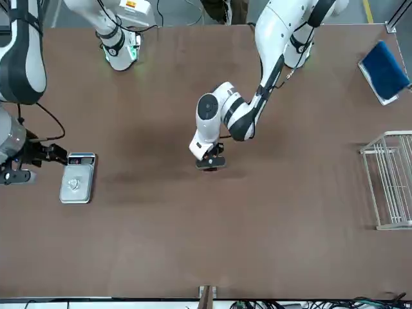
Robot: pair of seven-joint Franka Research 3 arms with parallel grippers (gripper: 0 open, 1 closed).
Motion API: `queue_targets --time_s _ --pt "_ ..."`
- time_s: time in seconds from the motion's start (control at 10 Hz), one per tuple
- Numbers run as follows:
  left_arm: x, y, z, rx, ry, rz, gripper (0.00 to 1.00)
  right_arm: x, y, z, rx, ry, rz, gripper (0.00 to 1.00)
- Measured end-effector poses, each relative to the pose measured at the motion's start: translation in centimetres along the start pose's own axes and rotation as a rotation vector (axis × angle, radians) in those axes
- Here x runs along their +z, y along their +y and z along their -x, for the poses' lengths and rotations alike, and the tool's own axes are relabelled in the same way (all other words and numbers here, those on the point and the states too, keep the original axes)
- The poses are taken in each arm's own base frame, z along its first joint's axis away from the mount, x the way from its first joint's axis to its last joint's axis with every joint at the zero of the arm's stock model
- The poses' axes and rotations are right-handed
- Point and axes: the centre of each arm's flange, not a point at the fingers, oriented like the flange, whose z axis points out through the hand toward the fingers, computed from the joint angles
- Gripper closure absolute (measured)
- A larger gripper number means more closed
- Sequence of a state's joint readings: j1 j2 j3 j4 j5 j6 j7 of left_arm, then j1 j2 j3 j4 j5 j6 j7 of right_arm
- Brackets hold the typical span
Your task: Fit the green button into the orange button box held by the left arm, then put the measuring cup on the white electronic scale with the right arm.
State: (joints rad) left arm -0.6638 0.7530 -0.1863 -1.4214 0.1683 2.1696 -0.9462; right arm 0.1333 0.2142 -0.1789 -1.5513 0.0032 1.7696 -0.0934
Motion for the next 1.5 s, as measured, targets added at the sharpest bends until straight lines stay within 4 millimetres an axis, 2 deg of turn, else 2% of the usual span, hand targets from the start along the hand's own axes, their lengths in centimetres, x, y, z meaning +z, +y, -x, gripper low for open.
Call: queue_targets --time_s 0.3,0.5,0.9,1.2,1.5 --pt "0.0 0.1 0.0 0.001 0.002 0.004 0.99 -2.9 -0.5 1.1 0.01 0.032 -0.029 0.0" --pt "0.0 0.1 0.0 0.001 0.003 0.004 0.99 -3.8 -0.5 1.7 0.025 0.029 -0.055 0.0" --pt "0.3 0.1 0.1 0.013 0.019 0.005 0.99 -3.8 0.9 2.3 0.047 0.004 -0.067 0.0" --pt "0.6 0.2 0.4 0.024 0.034 0.014 0.99 -4.1 0.4 2.4 0.042 0.008 -0.072 0.0" --pt "0.6 0.2 0.4 0.024 0.034 0.014 0.99 -5.5 0.4 2.3 0.06 0.036 -0.071 0.0"
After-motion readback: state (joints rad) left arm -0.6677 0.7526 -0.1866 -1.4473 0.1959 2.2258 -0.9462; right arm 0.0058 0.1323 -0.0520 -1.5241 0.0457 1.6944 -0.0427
